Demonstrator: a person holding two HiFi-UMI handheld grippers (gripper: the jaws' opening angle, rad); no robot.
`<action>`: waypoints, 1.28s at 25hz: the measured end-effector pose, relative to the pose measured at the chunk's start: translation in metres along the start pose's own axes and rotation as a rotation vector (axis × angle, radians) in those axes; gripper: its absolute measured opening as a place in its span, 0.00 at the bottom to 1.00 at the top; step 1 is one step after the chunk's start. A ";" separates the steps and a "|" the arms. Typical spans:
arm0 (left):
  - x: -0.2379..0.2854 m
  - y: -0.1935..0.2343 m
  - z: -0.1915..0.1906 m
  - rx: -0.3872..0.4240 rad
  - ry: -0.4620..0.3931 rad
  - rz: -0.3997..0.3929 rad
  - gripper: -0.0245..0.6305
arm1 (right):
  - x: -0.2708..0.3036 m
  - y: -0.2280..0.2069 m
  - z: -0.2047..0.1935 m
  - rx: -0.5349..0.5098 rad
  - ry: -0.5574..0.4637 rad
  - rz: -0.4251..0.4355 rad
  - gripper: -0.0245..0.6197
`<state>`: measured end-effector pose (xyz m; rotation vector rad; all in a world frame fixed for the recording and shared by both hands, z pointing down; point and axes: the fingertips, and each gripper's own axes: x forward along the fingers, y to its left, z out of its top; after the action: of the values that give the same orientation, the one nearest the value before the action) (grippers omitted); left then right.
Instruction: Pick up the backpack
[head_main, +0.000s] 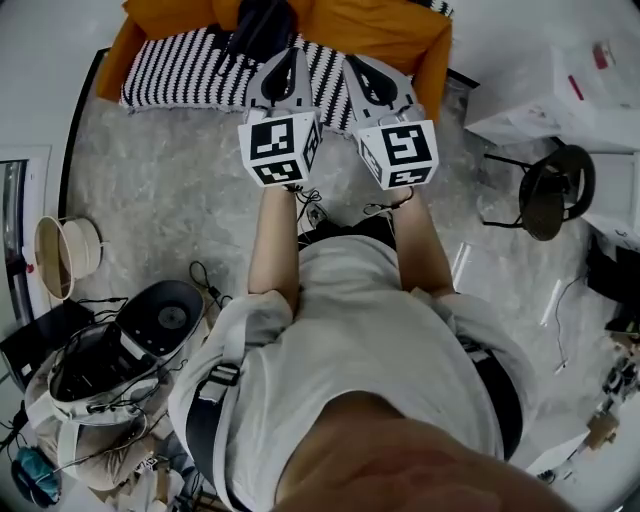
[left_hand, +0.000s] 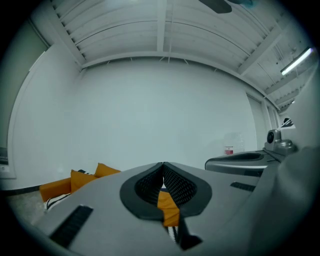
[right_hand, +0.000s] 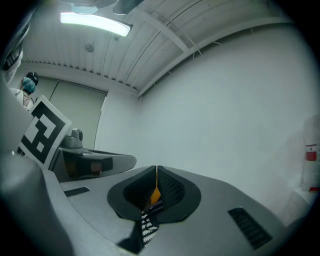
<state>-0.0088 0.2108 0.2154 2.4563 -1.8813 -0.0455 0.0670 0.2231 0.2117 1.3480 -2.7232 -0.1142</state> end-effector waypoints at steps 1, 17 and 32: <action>0.001 0.007 -0.001 0.000 0.003 0.002 0.06 | 0.008 0.005 0.001 0.001 0.000 0.007 0.10; 0.106 0.153 -0.036 -0.034 0.076 0.130 0.06 | 0.189 -0.008 -0.032 0.081 0.074 0.080 0.10; 0.266 0.245 -0.115 0.041 0.314 0.094 0.06 | 0.363 -0.091 -0.123 0.204 0.206 0.073 0.10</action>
<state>-0.1695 -0.1071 0.3452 2.2342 -1.8695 0.3636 -0.0649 -0.1232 0.3441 1.2257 -2.6613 0.2991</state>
